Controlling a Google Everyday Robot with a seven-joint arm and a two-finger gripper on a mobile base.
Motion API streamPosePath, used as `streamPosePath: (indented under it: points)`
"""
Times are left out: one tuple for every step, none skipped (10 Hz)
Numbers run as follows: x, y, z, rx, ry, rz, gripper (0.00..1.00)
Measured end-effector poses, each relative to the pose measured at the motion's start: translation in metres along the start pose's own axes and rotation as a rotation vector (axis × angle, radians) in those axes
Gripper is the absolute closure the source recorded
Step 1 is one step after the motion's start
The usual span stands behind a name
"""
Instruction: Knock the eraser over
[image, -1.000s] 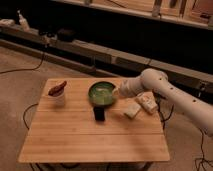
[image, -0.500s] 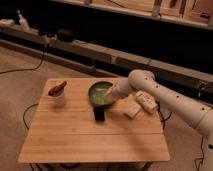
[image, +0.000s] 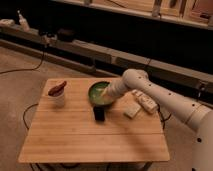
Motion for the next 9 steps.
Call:
streamPosePath:
  points:
    - [0.0, 0.001, 0.002, 0.002, -0.009, 0.005, 1.0]
    - [0.0, 0.002, 0.004, 0.001, -0.023, 0.008, 1.0]
    - [-0.002, 0.002, 0.006, 0.0, -0.037, 0.006, 1.0]
    - [-0.004, 0.002, 0.008, -0.002, -0.049, 0.004, 1.0]
    - [-0.008, 0.001, 0.012, -0.006, -0.068, -0.002, 1.0]
    - [-0.009, 0.002, 0.015, -0.011, -0.081, -0.004, 1.0]
    - [-0.011, 0.003, 0.018, -0.014, -0.091, -0.002, 1.0]
    - [-0.013, 0.004, 0.022, -0.014, -0.105, 0.004, 1.0]
    - [-0.015, 0.004, 0.025, -0.013, -0.12, 0.011, 1.0]
